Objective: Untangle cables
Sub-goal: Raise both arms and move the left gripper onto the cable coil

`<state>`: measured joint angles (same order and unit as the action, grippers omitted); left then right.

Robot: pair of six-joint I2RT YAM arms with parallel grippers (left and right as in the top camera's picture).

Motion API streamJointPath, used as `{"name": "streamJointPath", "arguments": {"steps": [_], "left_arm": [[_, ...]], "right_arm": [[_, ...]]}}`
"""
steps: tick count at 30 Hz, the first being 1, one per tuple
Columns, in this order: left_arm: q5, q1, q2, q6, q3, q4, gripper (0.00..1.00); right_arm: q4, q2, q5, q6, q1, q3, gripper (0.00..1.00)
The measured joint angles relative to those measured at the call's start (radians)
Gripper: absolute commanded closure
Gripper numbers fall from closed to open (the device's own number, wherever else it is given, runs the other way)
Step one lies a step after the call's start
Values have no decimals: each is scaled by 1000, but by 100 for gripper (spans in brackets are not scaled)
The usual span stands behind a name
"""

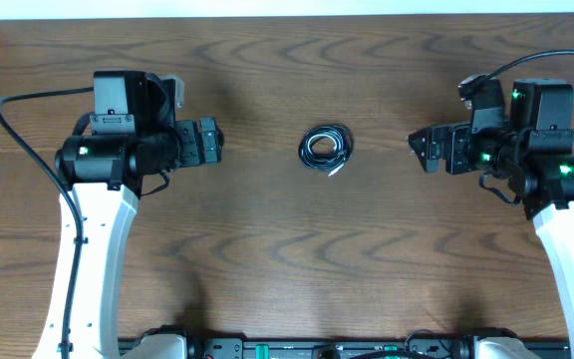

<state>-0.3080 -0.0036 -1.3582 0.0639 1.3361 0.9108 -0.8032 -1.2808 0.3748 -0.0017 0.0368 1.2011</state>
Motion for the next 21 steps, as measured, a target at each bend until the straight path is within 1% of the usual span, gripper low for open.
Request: {"name": "streamJointPath", "arguments": {"steps": [5,6,11,16,18,21], "left_arm": [[-62,-1,0,12,0,-10,0],[-66,-4,0,14,0,-10,1],[-83,-24,-20,16,0,-11,11],[-86,-60,-95,16,0,-20,18],[-87,-80,-139,15,0,-29,20],[-86,-109,-206,27,0,-79,21]], "right_arm": [[0,-3,88,-3,0,0,1],[0,-3,97,-3,0,0,1],[0,-3,116,-2,0,0,1],[0,-3,125,12,0,0,2],[0,-3,126,16,0,0,3],[0,-5,127,19,0,0,3]]}}
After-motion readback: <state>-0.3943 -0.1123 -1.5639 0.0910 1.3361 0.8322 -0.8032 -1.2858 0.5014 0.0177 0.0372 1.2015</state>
